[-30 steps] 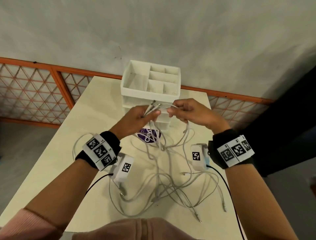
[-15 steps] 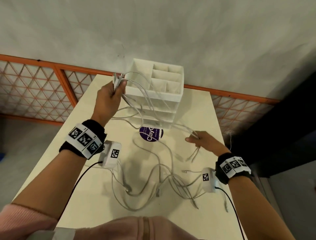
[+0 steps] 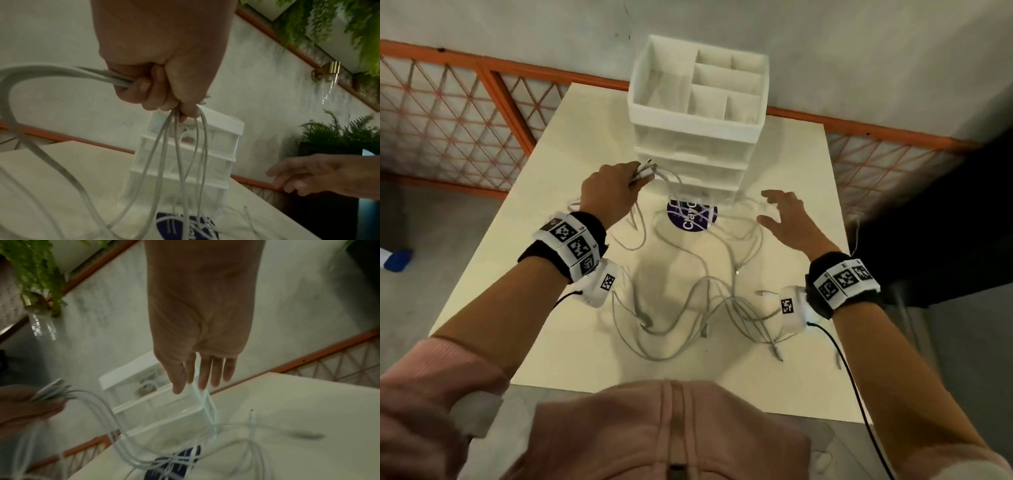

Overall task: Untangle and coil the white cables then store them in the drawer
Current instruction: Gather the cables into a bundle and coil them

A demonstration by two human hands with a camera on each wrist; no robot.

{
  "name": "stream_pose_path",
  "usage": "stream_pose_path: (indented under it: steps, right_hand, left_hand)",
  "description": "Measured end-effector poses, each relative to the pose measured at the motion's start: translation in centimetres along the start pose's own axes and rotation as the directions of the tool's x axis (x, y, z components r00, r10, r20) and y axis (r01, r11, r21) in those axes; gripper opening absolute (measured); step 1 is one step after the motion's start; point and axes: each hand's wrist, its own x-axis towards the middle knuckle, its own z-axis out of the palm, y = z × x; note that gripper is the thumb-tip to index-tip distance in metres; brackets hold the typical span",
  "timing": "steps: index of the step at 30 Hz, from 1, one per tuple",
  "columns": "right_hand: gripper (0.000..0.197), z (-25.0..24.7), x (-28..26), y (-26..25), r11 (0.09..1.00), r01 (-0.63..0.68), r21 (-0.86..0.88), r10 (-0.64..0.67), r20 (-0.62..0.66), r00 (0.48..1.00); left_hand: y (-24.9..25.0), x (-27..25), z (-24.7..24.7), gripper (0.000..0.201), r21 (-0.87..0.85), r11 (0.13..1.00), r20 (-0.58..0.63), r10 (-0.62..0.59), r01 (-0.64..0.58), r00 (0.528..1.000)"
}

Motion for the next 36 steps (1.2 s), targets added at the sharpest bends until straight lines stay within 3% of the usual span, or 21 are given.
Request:
stream_pose_path:
  steps: [2, 4, 7, 10, 12, 15, 18, 22, 26, 28, 29, 31, 33, 36]
  right_hand:
    - [0.027, 2.1, -1.0, -1.5, 0.991, 0.083, 0.103, -0.092, 0.083, 0.992]
    - [0.016, 4.4, -1.8, -3.1, 0.984, 0.083, 0.156, -0.119, 0.236, 0.964]
    - [0.012, 8.8, -2.8, -5.2, 0.975, 0.145, 0.167, -0.206, 0.450, 0.869]
    - [0.012, 13.4, -3.8, -7.0, 0.970, 0.191, 0.150, -0.243, 0.604, 0.760]
    - [0.017, 15.8, -4.2, -8.0, 0.976, 0.168, 0.137, -0.216, 0.655, 0.724]
    - [0.033, 18.1, -4.7, -9.0, 0.972, 0.212, 0.097, -0.224, 0.646, 0.730]
    - [0.024, 19.3, -5.1, -9.7, 0.959, 0.276, 0.058, -0.250, 0.627, 0.738]
    - [0.015, 17.4, -4.0, -10.2, 0.972, 0.230, 0.051, -0.208, 0.649, 0.732]
    - [0.017, 11.0, -2.4, -11.6, 0.983, 0.152, 0.104, -0.178, 0.741, 0.647]
    - [0.019, 6.7, -1.9, -12.8, 0.980, 0.134, 0.150, -0.201, 0.750, 0.630]
    - [0.018, 4.6, -1.8, -13.4, 0.973, 0.143, 0.181, -0.231, 0.730, 0.644]
    - [0.016, 0.7, -1.9, -14.4, 0.954, 0.192, 0.231, -0.296, 0.612, 0.734]
    - [0.012, -2.5, -2.3, -15.2, 0.924, 0.206, 0.323, -0.333, 0.410, 0.849]
    - [0.016, -4.3, -2.8, -16.0, 0.864, 0.243, 0.441, -0.338, 0.150, 0.929]
  left_hand:
    - [0.0, -0.5, 0.8, 0.043, 0.015, 1.000, 0.045, 0.010, -0.010, 0.999]
    - [-0.1, -0.9, 1.1, 0.043, 0.012, 1.000, 0.057, -0.001, 0.000, 0.998]
    - [-0.9, -1.5, 1.0, 0.044, -0.094, 0.996, 0.109, 0.004, 0.006, 0.994]
    - [-1.7, -2.3, 0.2, 0.058, -0.290, 0.957, 0.162, 0.034, 0.015, 0.986]
    - [-2.2, -3.0, -0.1, 0.057, -0.341, 0.940, 0.138, 0.057, -0.006, 0.989]
    - [-2.8, -4.6, -0.1, 0.046, -0.390, 0.920, 0.124, 0.101, -0.045, 0.987]
    - [-3.2, -5.9, 0.2, 0.038, -0.431, 0.899, 0.140, 0.149, -0.075, 0.979]
    - [-3.5, -6.7, 0.4, 0.033, -0.458, 0.886, 0.168, 0.165, -0.071, 0.972]
    - [-2.6, -6.4, 0.0, 0.032, -0.478, 0.874, 0.200, 0.199, -0.081, 0.960]
    - [-1.6, -6.0, -0.5, 0.033, -0.505, 0.859, 0.200, 0.213, -0.086, 0.956]
    - [-1.1, -5.8, -0.6, 0.035, -0.518, 0.851, 0.202, 0.216, -0.083, 0.955]
    - [0.5, -5.4, -1.2, 0.035, -0.552, 0.832, 0.238, 0.213, -0.048, 0.948]
    - [2.2, -5.1, -1.7, 0.028, -0.629, 0.778, 0.288, 0.238, -0.004, 0.927]
    - [4.1, -5.0, -1.8, 0.026, -0.725, 0.689, 0.314, 0.318, 0.009, 0.894]
